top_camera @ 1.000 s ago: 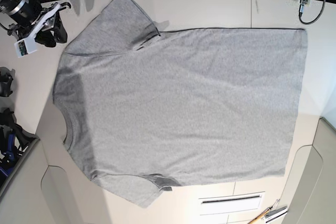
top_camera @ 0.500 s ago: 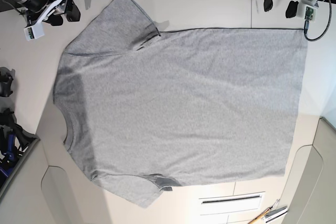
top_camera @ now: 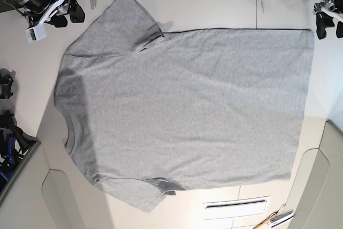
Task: Fold the T-shirt properly
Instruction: 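Lower both grippers and pinch the two hem corners of the grey shirt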
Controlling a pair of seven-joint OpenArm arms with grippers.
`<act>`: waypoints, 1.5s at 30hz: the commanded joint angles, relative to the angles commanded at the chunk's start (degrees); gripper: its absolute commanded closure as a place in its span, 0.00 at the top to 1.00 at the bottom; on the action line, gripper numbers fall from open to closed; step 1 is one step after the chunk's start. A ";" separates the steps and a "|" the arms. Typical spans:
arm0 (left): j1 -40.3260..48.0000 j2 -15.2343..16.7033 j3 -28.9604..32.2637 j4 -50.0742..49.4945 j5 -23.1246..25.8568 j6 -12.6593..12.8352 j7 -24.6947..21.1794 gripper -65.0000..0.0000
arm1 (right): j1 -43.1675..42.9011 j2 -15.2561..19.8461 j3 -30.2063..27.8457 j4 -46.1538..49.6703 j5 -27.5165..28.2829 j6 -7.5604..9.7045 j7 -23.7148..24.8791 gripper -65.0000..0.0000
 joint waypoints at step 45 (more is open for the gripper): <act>-9.03 -2.08 11.04 -18.84 -14.12 -11.68 14.10 0.73 | 2.71 -12.37 -10.45 -0.02 -2.45 0.15 1.29 0.55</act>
